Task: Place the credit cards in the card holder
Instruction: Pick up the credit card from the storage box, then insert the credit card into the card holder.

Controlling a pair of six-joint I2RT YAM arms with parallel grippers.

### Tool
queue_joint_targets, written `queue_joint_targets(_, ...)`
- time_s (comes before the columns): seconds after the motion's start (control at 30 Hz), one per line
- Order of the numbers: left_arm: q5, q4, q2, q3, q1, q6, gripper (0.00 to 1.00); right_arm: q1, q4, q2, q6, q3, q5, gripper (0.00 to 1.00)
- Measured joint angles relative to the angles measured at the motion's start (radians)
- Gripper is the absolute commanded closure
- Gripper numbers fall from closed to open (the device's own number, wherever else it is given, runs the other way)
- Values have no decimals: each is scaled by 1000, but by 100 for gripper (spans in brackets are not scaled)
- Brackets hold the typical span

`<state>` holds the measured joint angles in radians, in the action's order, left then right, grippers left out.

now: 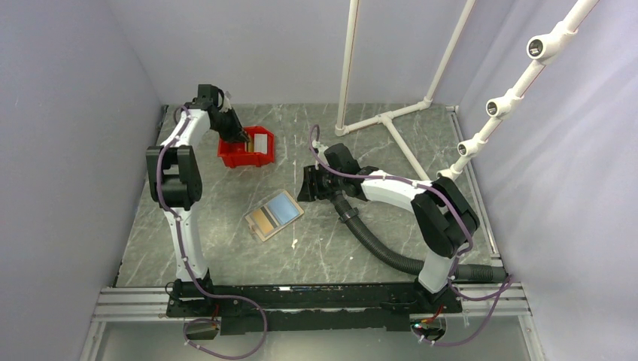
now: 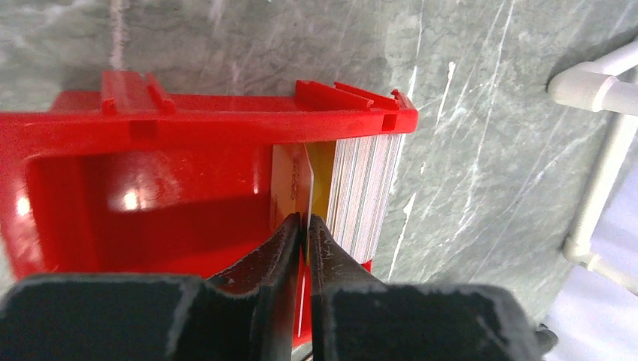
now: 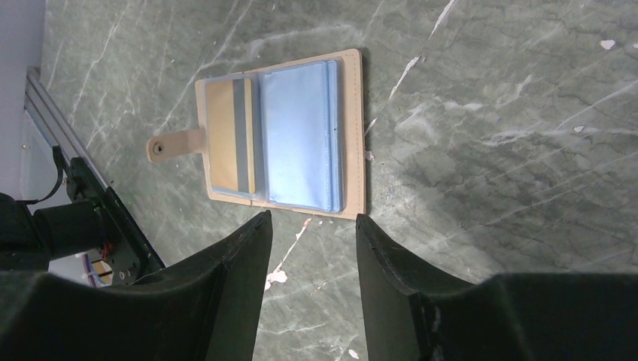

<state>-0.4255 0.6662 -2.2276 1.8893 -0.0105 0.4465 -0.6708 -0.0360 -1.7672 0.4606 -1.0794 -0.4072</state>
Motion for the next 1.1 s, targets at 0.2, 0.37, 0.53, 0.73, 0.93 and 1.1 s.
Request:
queue_joint_targets(0.2,92,101,21,82,1,-50,100,0,0,-16,0,0,-7,53)
queue_joint_targets(0.37,127,122,114,72,1,-68,100,0,0,-41,0,-2,-21,53)
queue_joint_targets(0.53,102,128,288,-12,1,-57,100,-3,-2,-74,0,-25,-37,53)
queue_joint_targets(0.73,-94,12,632,-467,3,59,100,-27,-18,-134,-7,-131,-58,69)
queue_joint_targets(0.93,-242,-177,780,-923,85,208,100,-39,-7,-200,5,-177,-100,99)
queue_joint_targets(1.1,-286,-297,807,-1160,101,306,100,-38,-8,-259,18,-177,-109,100)
